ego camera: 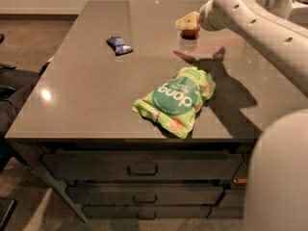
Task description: Move apple near rxbar blueberry
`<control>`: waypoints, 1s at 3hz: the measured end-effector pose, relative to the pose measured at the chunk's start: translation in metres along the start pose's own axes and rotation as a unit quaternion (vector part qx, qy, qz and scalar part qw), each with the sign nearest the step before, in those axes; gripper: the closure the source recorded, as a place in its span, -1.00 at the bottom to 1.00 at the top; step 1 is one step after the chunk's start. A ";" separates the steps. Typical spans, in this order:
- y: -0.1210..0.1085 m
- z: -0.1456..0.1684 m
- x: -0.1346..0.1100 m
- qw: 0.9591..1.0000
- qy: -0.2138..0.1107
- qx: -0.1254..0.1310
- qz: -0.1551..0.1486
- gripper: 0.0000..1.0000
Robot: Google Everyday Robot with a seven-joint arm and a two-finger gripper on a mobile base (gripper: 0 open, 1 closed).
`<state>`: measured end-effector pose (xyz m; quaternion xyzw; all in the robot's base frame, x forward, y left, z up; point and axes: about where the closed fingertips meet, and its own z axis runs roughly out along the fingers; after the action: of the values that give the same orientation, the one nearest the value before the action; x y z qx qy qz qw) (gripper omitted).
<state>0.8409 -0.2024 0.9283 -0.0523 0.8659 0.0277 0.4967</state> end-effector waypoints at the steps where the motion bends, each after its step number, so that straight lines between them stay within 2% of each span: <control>1: -0.003 0.027 -0.001 1.000 0.000 0.005 0.009 -1.00; 2: -0.003 0.050 0.003 1.000 0.012 0.002 0.015 -1.00; 3: 0.001 0.074 0.008 0.999 0.023 -0.020 0.022 -1.00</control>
Offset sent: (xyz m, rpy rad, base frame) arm 0.0708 -0.0004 -0.0392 0.0335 0.0547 -0.0189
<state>0.8999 -0.1942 0.8840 -0.0437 0.8775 0.0543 0.4745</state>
